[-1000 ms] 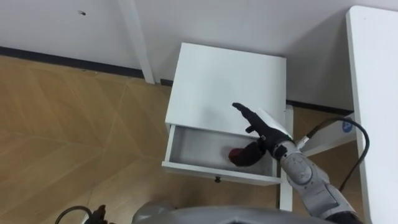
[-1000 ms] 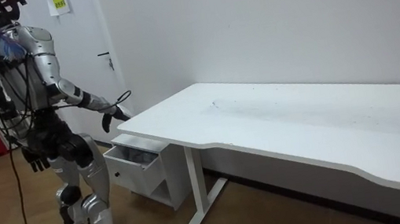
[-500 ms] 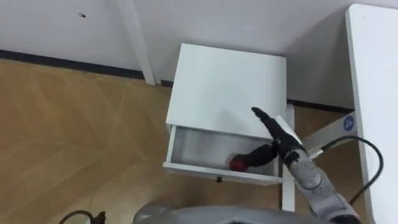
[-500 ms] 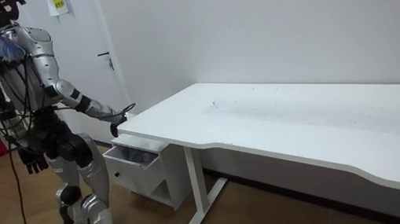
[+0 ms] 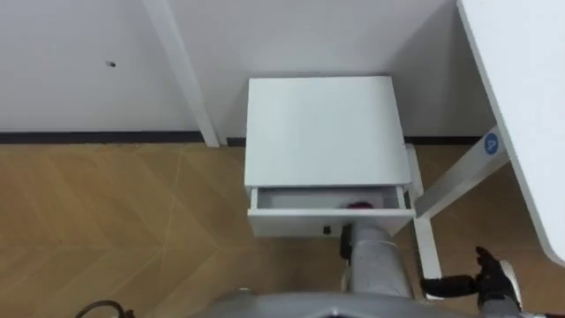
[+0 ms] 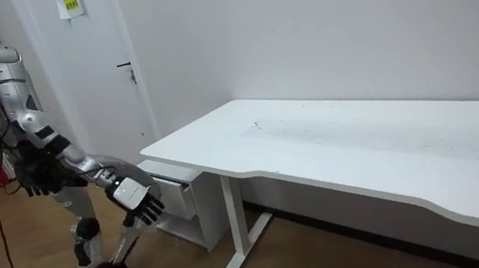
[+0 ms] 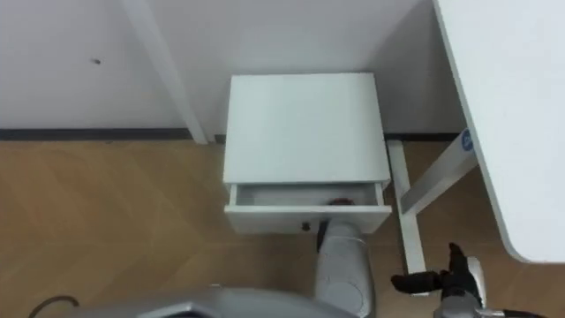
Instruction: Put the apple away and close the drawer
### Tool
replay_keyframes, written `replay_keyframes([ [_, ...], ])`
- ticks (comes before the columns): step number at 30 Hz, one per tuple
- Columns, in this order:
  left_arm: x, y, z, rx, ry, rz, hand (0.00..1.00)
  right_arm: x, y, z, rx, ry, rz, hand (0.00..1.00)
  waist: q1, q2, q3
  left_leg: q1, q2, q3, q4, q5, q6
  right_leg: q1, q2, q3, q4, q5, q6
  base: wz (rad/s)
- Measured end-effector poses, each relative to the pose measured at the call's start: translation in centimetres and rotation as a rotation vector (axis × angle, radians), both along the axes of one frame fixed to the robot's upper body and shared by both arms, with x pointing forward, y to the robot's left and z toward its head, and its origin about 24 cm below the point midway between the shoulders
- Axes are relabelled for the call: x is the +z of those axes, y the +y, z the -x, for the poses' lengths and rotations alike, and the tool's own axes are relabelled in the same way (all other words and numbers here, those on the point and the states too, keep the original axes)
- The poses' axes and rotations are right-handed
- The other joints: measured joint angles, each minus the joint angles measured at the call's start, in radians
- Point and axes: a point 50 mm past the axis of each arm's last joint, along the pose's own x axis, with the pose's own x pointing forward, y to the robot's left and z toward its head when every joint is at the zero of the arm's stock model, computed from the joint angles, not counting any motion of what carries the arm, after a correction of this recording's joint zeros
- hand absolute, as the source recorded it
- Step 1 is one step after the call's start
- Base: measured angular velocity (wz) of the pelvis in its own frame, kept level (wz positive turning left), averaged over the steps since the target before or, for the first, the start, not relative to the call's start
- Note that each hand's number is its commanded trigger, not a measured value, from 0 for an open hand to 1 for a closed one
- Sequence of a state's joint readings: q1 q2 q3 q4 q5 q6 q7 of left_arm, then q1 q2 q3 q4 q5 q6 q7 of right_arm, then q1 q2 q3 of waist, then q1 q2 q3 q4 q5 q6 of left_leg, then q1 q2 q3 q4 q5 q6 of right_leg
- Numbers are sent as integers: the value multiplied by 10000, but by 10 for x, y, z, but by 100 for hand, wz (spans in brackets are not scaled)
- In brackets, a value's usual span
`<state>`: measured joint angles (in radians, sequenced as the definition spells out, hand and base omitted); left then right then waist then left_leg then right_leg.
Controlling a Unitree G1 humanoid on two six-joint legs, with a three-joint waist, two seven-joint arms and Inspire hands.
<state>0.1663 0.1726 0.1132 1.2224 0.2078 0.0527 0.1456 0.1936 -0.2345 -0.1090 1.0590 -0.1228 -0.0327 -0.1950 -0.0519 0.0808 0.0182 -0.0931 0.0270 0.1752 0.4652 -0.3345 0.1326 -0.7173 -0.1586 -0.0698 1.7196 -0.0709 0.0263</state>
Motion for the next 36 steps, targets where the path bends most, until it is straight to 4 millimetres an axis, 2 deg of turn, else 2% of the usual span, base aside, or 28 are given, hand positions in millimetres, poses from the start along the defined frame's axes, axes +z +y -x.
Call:
replay_keyframes([
  [1,0,0,3,24,75,2,0,-3,4,6,83,433,-130,0,15,15,12,54,-44,1,-1,-8,29,577,-34,40,-1473,-147,151,8],
  [2,1,0,5,52,35,4,0,-6,8,10,106,721,-263,0,-2,-123,-11,92,-159,-20,-22,-33,71,1557,-105,14,-3674,-247,291,11],
  [3,1,1,6,43,34,-3,0,-7,10,11,111,812,-322,0,2,-179,6,129,-256,-44,-64,-37,83,2121,-159,-33,-4896,-290,355,14],
  [5,1,0,19,110,282,6,0,-8,11,15,27,1000,-393,0,93,-435,-59,375,-441,-64,-441,26,99,4516,58,-151,-9506,-521,481,7],
  [6,1,0,20,133,327,-3,0,-8,11,15,5,976,-402,0,189,-494,-95,396,-450,-49,-542,88,69,4984,158,-205,-10392,-678,492,-18],
  [7,1,0,19,141,294,-21,0,-9,12,12,-93,863,-465,0,433,-654,-142,472,-452,25,-895,241,-11,5754,303,-233,-11981,-881,559,-21],
  [8,2,2,18,118,241,-109,0,-10,16,8,-312,692,-672,0,558,-860,-153,567,-468,62,-1323,462,-77,6286,447,-416,-13261,-860,554,-19],
  [9,2,3,17,108,216,-155,0,-11,18,7,-377,642,-779,0,574,-924,-181,620,-484,67,-1471,533,-113,6483,485,-521,-13765,-836,534,-8],
  [11,2,3,17,93,185,-228,0,-14,27,-1,-469,415,-1358,0,628,-1200,-186,693,-445,100,-1766,641,-262,7078,613,-811,-15066,-669,583,-8],
  [14,1,-2,13,84,97,-83,0,-14,29,-2,-554,254,-1728,0,620,-1302,-207,809,-349,46,-1871,642,-396,7386,771,-940,-15559,-589,536,3],
  [17,0,-5,11,-80,56,43,0,-17,31,5,-726,525,-1926,0,630,-1198,-202,1029,-342,56,-2146,676,-456,7533,820,-951,-15719,-590,534,-1],
  [19,0,-5,10,-191,149,67,0,-18,32,10,-783,745,-2058,0,622,-1127,-227,1099,-343,62,-2292,693,-481,7540,833,-949,-15716,-591,532,-4],
  [22,1,-6,6,-192,84,199,0,-20,34,15,-807,976,-2303,0,621,-1009,-153,1200,-343,119,-2332,694,-483,7548,834,-926,-15714,-600,521,-7],
  [27,0,-5,7,-23,144,317,0,-23,36,30,-1004,1686,-2372,0,617,-1014,-134,1315,-348,157,-2443,701,-494,7590,837,-926,-15703,-637,479,-3],
  [28,0,-5,8,54,170,335,0,-23,36,34,-1035,1923,-2372,0,612,-1089,-60,1382,-348,154,-2453,702,-496,7680,836,-948,-15704,-659,467,0],
  [29,0,-5,10,131,201,347,0,-24,36,39,-972,2238,-2347,0,614,-1089,-35,1405,-347,155,-2479,702,-497,7711,837,-951,-15691,-674,467,0],
  [36,-1,-8,18,531,500,468,0,-24,34,45,-1039,2728,-2237,0,612,-1141,-61,1501,-348,153,-2611,721,-530,7764,860,-940,-15686,-673,466,-1],
])
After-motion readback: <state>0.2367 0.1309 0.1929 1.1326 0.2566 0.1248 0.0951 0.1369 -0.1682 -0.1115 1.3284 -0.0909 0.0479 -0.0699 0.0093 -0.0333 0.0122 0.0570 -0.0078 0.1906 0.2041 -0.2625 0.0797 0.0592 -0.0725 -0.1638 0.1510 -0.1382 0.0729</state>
